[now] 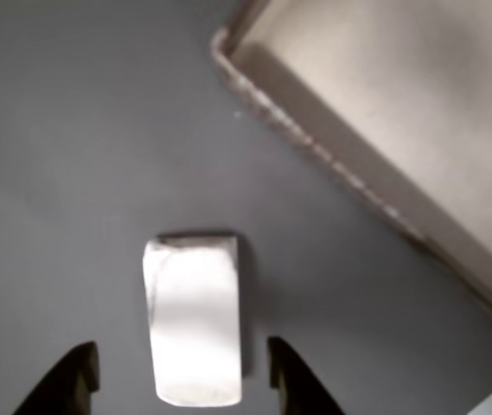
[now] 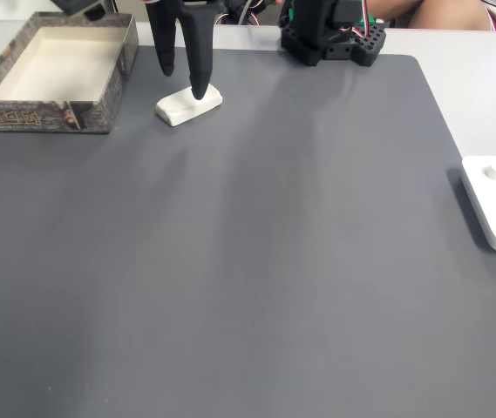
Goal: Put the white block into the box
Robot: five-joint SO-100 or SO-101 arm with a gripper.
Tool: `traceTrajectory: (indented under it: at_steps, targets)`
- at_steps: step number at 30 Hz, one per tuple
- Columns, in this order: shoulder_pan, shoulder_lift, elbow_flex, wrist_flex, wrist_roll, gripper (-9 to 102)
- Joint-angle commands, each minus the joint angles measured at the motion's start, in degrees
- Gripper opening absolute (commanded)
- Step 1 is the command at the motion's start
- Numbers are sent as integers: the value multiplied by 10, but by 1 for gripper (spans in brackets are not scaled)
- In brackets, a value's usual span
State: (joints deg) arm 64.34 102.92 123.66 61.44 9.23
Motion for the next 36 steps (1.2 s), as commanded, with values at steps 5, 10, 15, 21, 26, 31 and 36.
traceTrajectory:
  at_steps: [5, 10, 15, 21, 26, 31, 36]
  targets:
    - [4, -16, -14, -8, -11, 29]
    - [9, -28, -22, -7, -7, 28]
    - [14, -42, -31, -7, -2, 28]
    - [17, -58, -46, -11, 4, 27]
    - [17, -64, -52, -11, 9, 26]
    - [13, -69, -53, -11, 11, 26]
    - [9, -81, -62, -11, 12, 26]
